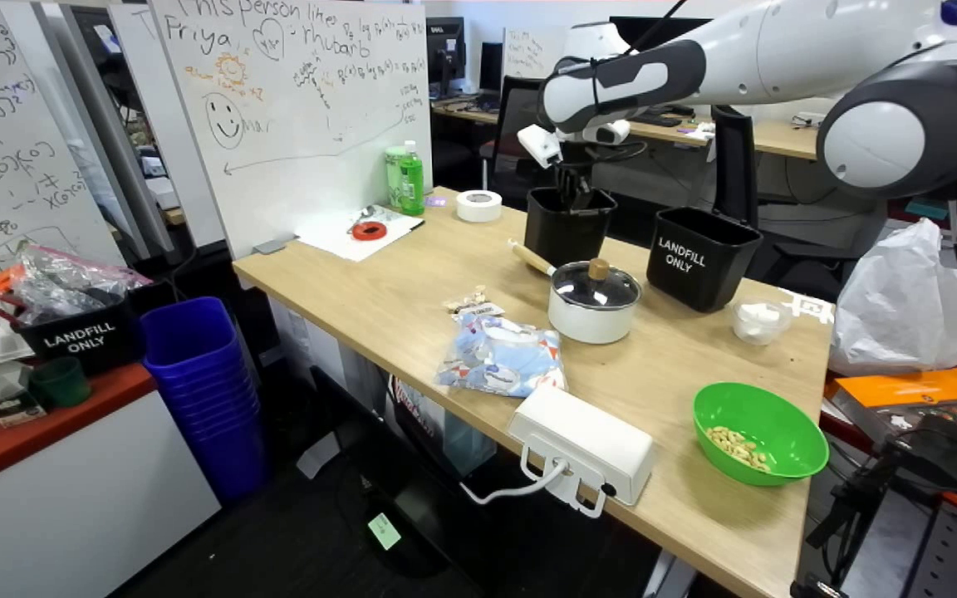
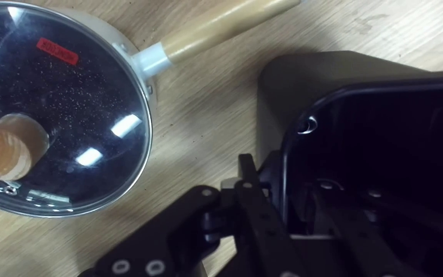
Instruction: Stack the two black waste bins together
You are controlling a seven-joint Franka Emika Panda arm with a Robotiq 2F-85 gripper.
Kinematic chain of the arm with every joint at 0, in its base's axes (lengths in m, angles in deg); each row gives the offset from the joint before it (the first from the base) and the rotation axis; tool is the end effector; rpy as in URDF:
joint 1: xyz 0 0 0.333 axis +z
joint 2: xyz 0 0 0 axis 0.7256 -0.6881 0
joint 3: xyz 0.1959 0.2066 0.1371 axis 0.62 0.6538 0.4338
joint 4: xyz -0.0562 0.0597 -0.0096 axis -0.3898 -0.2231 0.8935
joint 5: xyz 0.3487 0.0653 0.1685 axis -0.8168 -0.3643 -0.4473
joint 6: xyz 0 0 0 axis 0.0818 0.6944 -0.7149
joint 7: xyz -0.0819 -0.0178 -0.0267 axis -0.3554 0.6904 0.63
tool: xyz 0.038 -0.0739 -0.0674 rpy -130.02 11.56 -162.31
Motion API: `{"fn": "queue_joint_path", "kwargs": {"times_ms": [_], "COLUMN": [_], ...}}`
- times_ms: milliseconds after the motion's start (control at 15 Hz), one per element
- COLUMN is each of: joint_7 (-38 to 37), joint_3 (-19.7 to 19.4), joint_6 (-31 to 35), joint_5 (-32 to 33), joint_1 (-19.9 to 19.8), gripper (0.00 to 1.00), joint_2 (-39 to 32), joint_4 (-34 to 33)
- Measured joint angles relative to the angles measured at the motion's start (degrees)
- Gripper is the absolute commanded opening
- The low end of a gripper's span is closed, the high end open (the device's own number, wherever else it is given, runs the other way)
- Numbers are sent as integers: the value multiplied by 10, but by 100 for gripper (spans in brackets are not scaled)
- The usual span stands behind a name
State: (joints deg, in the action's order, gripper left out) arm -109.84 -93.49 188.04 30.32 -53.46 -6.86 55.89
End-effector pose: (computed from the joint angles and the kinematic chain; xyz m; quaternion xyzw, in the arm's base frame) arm 0.7990 -0.1622 0.2316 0.5493 -0.8322 0.0751 0.0044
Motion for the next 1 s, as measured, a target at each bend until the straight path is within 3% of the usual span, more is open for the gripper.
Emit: {"fn": "queue_joint_path", "kwargs": {"times_ms": [1000], "joint_7": [12], "joint_3": [-1], "joint_6": [5], "joint_5": [18], "joint_1": [18], "gripper": [6], "joint_2": [32], "joint_4": [-78]}}
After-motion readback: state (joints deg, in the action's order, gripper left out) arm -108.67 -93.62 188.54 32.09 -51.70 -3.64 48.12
